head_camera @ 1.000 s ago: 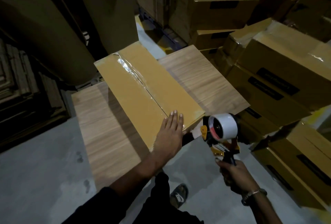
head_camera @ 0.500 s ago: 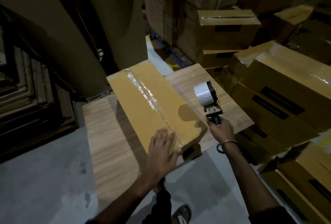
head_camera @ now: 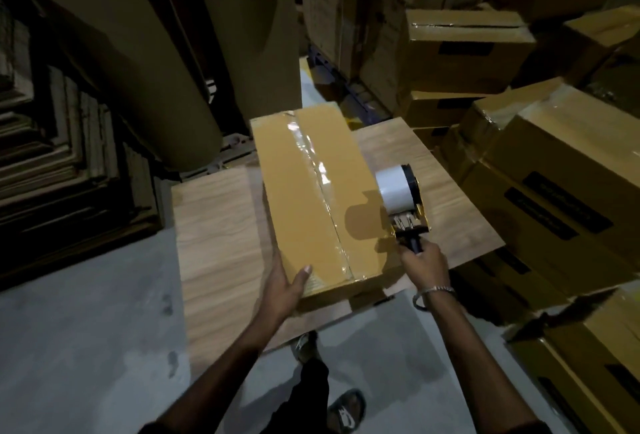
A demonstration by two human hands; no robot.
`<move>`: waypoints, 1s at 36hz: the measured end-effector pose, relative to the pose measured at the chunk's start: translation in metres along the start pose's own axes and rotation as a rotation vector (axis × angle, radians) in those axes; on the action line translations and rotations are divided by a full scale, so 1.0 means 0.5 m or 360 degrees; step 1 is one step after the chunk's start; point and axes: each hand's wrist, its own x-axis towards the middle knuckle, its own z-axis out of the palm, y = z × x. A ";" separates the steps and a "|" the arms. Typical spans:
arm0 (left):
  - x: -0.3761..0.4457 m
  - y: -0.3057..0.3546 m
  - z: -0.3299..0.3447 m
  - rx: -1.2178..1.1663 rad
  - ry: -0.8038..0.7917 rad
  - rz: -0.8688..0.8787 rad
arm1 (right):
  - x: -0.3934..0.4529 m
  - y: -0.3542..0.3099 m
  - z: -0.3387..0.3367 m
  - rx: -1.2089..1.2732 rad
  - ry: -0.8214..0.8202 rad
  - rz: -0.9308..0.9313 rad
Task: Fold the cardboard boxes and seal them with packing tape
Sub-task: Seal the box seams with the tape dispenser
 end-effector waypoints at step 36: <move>0.177 0.148 -0.053 -0.0318 0.0227 0.0006 | -0.146 -0.144 0.024 0.0751 -0.0900 0.0383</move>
